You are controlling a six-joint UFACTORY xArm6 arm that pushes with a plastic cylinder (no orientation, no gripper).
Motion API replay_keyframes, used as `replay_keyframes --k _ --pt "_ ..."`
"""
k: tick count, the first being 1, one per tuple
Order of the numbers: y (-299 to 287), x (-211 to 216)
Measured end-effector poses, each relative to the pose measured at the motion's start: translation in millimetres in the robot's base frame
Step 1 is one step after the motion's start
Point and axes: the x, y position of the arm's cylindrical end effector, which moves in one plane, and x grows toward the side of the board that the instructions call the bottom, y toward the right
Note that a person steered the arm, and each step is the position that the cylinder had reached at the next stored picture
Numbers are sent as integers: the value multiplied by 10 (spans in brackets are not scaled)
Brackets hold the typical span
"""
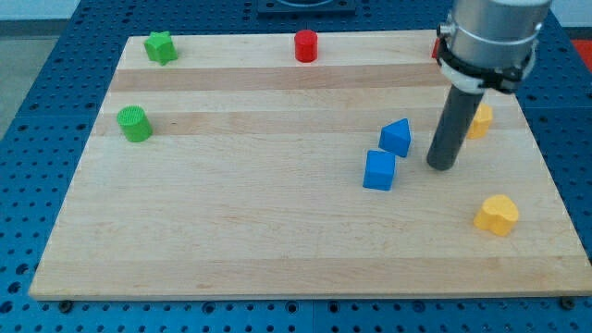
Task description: Move the yellow heart to the bottom center of the board
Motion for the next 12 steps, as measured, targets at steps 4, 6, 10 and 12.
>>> replay_keyframes --k 4,6,10,12 --pt "885 300" --pt "823 786" --pt "-198 512" --pt "-943 508"
